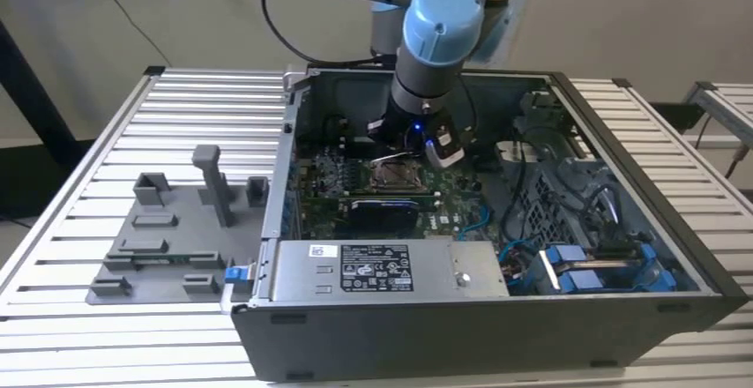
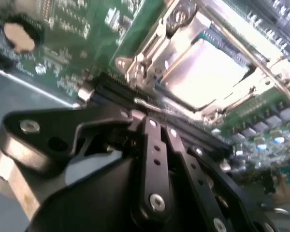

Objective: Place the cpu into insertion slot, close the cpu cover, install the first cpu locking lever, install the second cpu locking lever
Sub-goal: 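Install the first cpu locking lever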

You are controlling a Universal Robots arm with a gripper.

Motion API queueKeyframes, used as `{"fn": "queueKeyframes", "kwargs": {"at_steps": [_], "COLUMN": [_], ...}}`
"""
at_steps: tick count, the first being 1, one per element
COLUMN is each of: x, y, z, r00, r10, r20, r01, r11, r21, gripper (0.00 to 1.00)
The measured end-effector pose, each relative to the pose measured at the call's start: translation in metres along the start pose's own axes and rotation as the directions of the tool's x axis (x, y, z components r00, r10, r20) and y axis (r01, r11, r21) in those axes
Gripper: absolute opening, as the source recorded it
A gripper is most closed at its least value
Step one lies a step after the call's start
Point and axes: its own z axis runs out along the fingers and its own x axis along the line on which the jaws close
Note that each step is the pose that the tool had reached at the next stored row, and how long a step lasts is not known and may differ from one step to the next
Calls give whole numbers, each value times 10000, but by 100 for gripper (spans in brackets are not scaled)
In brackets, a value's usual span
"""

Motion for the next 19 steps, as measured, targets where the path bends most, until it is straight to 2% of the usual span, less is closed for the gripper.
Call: {"fn": "queueKeyframes", "kwargs": {"at_steps": [4,8,11,14,16,19], "x": [0,12,73,180,225,257], "y": [50,119,168,197,191,165], "z": [-119,-279,-389,-457,-474,-474], "r00": [10000,10000,10000,10000,10000,10000], "r10": [-1,-2,0,0,-1,0], "r20": [-3,-6,-4,-4,-2,-4], "r01": [1,2,0,0,1,0], "r11": [10000,10000,10000,10000,10000,10000], "r21": [-27,-26,-27,-27,-22,73], "gripper": [11,11,11,11,11,11]}}
